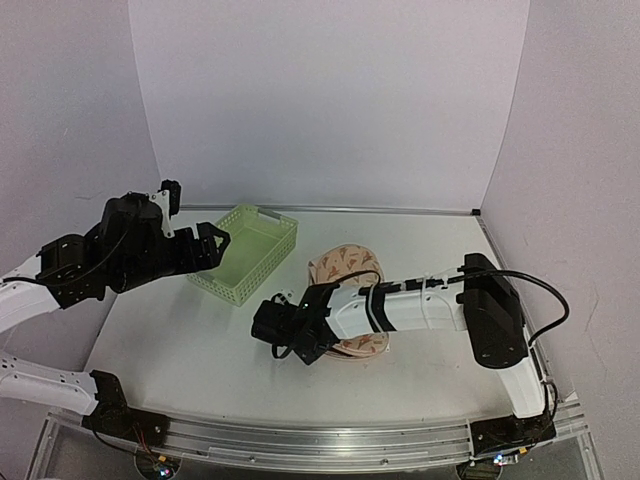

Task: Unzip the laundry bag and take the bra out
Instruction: Open the laundry bag at the center of the board.

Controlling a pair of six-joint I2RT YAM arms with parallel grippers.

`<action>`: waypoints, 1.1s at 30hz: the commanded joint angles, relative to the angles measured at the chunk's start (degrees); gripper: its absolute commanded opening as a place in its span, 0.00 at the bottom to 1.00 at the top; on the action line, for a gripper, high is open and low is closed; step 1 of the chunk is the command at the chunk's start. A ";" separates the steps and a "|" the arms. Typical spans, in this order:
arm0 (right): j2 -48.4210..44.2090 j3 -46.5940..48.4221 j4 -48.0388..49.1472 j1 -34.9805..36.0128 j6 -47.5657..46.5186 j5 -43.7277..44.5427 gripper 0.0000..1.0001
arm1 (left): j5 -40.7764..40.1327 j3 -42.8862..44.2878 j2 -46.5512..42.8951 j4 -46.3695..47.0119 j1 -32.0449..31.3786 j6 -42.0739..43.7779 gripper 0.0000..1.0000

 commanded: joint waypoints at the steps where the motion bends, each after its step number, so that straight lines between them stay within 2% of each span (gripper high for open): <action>1: -1.95 2.53 -0.76 0.57 0.80 2.39 0.11 | -1.27 0.32 -0.61 0.88 0.31 0.69 0.95; 7: -5.95 0.31 0.63 0.72 3.18 2.98 0.00 | -0.87 0.57 0.51 0.87 0.31 0.60 0.95; 23: -17.94 -12.25 10.50 -0.57 10.77 2.66 0.00 | -0.51 1.51 2.03 1.28 0.31 0.82 0.95; 33: -21.97 -18.99 16.67 -3.06 12.68 -1.79 0.03 | -0.39 2.00 2.62 1.26 0.40 1.04 0.95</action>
